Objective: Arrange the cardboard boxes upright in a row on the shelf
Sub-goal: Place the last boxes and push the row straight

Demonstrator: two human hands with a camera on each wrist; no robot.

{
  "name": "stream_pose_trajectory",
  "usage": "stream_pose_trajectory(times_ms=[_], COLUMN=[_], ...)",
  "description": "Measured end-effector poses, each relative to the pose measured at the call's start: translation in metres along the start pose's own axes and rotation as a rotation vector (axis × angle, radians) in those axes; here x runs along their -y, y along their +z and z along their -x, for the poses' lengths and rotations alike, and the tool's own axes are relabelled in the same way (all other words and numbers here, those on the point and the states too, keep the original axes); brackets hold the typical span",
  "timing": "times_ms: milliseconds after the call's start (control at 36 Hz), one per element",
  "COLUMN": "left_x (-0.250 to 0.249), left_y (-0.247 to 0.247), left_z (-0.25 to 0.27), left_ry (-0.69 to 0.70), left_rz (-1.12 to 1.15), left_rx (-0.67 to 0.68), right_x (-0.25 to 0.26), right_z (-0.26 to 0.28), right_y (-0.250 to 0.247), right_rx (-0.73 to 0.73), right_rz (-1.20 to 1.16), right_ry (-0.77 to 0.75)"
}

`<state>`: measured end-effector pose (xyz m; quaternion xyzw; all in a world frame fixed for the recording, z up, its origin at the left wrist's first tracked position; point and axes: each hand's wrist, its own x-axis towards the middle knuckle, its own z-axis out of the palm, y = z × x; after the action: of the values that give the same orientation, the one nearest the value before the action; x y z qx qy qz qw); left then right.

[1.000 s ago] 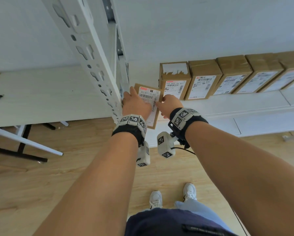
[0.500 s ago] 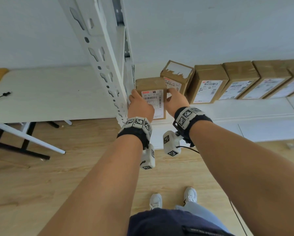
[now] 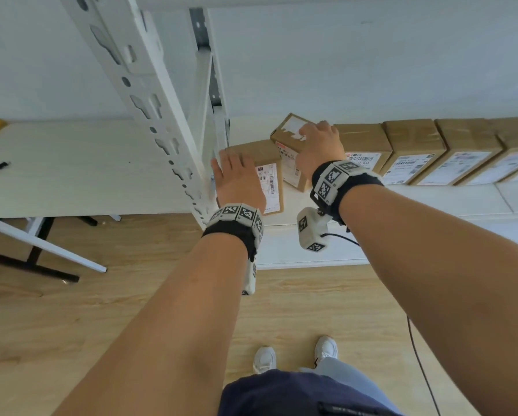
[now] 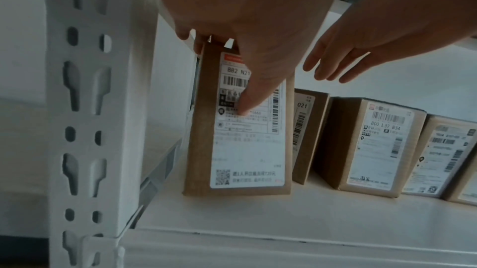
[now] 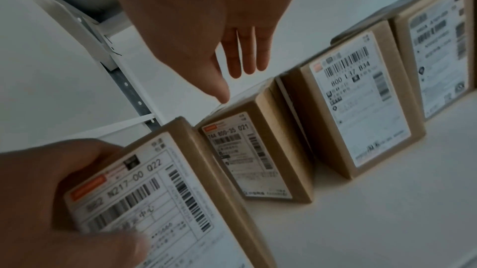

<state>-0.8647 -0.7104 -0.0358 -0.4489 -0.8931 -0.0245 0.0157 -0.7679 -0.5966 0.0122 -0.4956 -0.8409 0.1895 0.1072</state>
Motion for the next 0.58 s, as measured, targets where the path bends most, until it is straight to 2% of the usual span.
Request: stream_pose_trajectory(times_ms=[222,389,500,583], left_x=[-0.005,0.0,-0.005,-0.011], left_y=[0.009,0.01,0.008,0.011], left_z=[-0.007,-0.014,-0.011,-0.006], left_ry=[-0.029,-0.016,-0.002,0.013], left_rz=[0.004,-0.046,-0.048,-0.047], left_rx=[-0.089,-0.08,-0.005,-0.01], right_x=[-0.011,-0.014,-0.013,-0.014], right_z=[-0.023,-0.04,-0.044,-0.045], right_y=[0.001,0.006,0.007,0.005], right_rx=[0.073,0.137,0.178,0.179], right_rz=[0.112,0.2,0.257,0.26], right_ry=[-0.025,-0.061,-0.082,-0.09])
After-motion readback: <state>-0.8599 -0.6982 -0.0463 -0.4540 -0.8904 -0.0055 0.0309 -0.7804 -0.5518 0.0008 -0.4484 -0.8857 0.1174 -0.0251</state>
